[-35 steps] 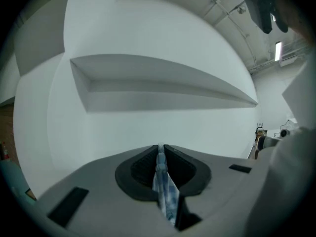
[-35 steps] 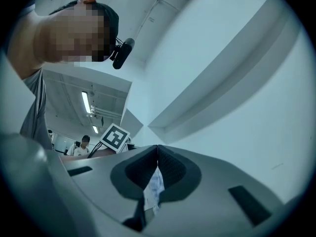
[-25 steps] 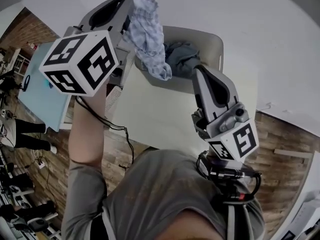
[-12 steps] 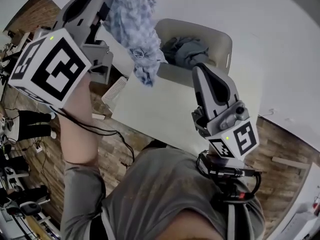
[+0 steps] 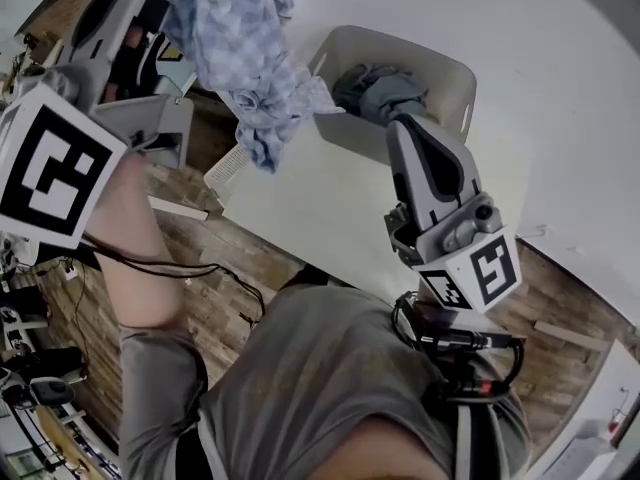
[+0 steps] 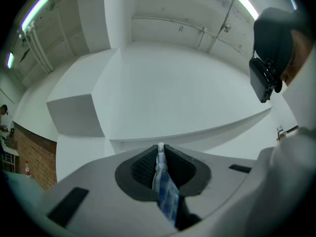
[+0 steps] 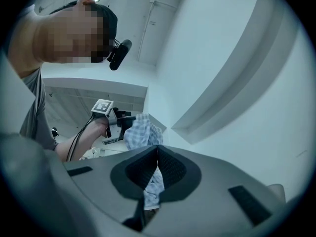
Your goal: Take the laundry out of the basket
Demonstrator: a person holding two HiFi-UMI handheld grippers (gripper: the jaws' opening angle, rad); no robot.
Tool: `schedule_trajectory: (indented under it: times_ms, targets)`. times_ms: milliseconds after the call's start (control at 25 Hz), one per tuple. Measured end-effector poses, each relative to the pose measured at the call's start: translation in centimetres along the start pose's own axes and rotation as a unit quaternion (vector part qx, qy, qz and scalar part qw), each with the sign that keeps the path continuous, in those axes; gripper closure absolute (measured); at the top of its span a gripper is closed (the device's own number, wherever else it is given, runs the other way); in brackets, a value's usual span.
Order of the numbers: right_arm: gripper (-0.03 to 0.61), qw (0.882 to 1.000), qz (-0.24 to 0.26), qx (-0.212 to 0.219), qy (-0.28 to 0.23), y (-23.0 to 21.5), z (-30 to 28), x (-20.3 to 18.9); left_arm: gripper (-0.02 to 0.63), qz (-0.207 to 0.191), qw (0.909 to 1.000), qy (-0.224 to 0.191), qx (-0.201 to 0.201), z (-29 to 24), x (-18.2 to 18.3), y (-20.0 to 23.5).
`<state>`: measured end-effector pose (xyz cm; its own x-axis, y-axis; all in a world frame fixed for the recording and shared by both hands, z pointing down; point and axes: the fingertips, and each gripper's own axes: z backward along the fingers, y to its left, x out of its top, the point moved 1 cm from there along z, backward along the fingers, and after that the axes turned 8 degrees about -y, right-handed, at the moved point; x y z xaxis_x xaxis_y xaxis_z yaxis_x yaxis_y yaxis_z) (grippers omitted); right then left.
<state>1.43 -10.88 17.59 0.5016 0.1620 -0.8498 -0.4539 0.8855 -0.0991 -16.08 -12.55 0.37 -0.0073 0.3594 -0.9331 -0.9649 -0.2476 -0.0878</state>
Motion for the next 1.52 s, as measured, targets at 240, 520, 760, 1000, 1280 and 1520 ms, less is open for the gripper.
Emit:
schedule_trajectory:
  times_ms: [240,520,760,1000,1280,1520]
  targets:
    - [0.571,1.0,-0.001,0.018,-0.003,2.8,-1.0,0.6,0.566,0.011,0.9999,0.004,0.01,2.2,-0.6,0.6]
    - [0.571,1.0,-0.008,0.029,0.009,3.1,-1.3,-0.1,0.566,0.028,0.9993,0.012,0.022,4.9,-1.3,1.5]
    - [0.571,0.999,-0.005,0.038,0.026,3.7,-2.4,-0.6,0.566,0.04,0.9985,0.017,0.032,7.1,-1.9,2.2]
    - [0.571,0.998,0.003,0.038,0.042,3.5,-2.1,-1.4,0.566,0.045,0.9975,0.035,0.042,8.8,-6.6,1.2]
    - [0.571,0.998,0.005,0.024,0.056,2.6,-1.8,-2.0,0.566,0.066,0.9934,0.081,0.047,10.2,-13.1,0.6]
    - [0.571,0.997,0.006,0.006,0.071,1.5,-1.6,-2.6,0.566,0.078,0.9902,0.108,0.043,10.7,-17.8,-0.2]
